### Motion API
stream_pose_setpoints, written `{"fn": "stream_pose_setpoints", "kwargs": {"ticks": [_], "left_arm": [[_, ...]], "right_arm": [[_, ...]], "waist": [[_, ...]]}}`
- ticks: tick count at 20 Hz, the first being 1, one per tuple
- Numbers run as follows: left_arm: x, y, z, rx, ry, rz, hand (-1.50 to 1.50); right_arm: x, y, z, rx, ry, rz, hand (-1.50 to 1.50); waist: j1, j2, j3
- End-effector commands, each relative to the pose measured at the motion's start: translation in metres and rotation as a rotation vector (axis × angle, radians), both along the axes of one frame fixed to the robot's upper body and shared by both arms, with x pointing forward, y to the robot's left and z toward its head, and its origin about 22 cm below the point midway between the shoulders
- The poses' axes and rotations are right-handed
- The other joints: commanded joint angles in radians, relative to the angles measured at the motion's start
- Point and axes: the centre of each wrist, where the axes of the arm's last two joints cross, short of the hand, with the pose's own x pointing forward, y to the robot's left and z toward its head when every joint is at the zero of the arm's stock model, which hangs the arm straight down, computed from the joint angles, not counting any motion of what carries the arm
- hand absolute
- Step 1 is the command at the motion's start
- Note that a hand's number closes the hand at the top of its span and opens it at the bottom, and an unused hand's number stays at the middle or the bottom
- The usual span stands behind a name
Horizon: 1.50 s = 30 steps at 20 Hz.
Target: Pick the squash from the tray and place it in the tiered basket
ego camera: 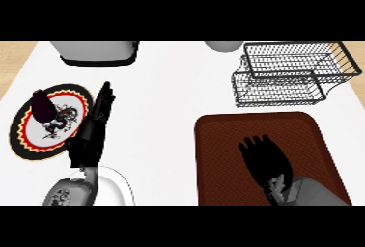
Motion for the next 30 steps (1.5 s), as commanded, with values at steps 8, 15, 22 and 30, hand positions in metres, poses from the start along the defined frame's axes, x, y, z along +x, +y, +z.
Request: {"fn": "stream_pose_setpoints", "kwargs": {"ticks": [8,15,22,30], "left_arm": [[0.006,0.009,-0.009,-0.010,-0.013,0.008,0.00],[-0.006,0.001,0.006,0.009,-0.013,-0.006,0.00],[-0.003,-0.003,0.009,0.012,0.004,0.000,0.00],[0.000,-0.002,-0.011,0.002,0.014,0.001,0.00]], "right_arm": [[-0.009,-0.006,0.004,0.010,-0.008,-0.023,-1.50],[-0.017,-0.038,-0.046,0.060,-0.002,-0.038,-1.50],[-0.006,-0.043,-0.060,0.063,-0.129,0.035,1.50],[0.000,-0.025,-0.070,0.043,-0.243,0.133,1.50]], "waist": [[-0.003,0.000,0.000],[-0.002,0.000,0.000],[0.000,0.000,0.001],[-0.001,0.000,0.000]]}}
